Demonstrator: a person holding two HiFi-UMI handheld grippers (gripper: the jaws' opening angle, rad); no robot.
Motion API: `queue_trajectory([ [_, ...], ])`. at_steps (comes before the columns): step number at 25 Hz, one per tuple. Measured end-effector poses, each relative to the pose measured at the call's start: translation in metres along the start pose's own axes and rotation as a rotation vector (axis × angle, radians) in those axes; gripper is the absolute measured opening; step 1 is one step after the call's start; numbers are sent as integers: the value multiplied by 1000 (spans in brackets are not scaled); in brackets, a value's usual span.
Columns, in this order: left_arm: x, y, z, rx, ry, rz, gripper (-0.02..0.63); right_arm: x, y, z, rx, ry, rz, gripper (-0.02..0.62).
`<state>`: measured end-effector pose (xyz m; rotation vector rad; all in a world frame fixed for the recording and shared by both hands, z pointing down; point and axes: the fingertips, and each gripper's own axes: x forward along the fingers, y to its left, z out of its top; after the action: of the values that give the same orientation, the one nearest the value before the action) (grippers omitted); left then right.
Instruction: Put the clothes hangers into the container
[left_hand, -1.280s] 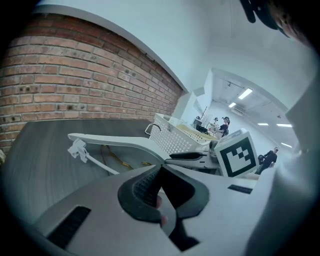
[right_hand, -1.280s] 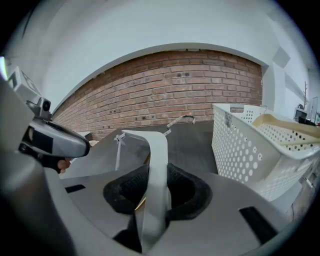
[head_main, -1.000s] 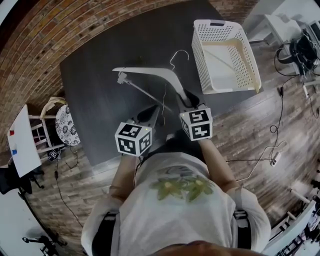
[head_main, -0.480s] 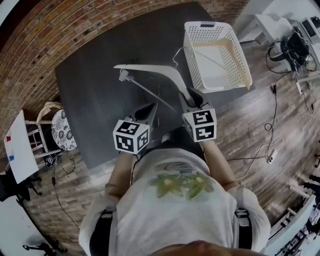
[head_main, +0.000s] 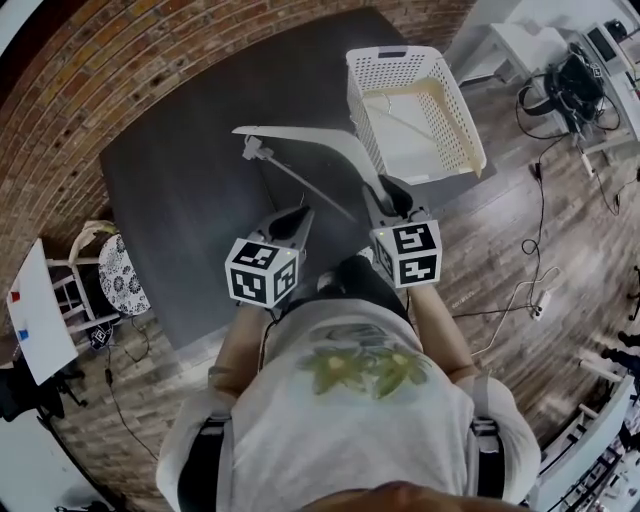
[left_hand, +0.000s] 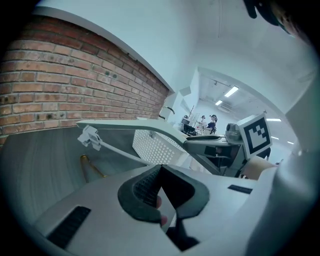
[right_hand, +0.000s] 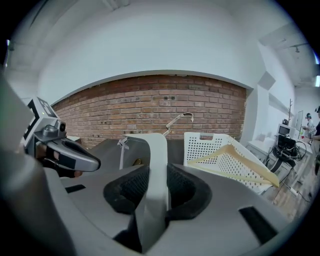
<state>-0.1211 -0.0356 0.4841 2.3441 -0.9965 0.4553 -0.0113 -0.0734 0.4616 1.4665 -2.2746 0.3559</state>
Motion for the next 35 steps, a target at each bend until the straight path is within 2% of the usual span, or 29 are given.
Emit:
queue_trajectory([
  [13, 38, -38, 29, 56, -1, -82, 29, -31, -62, 17, 19, -45, -102, 127],
  [35, 83, -68, 59, 112, 3, -120, 29, -63, -170, 22, 72, -73, -243, 127],
])
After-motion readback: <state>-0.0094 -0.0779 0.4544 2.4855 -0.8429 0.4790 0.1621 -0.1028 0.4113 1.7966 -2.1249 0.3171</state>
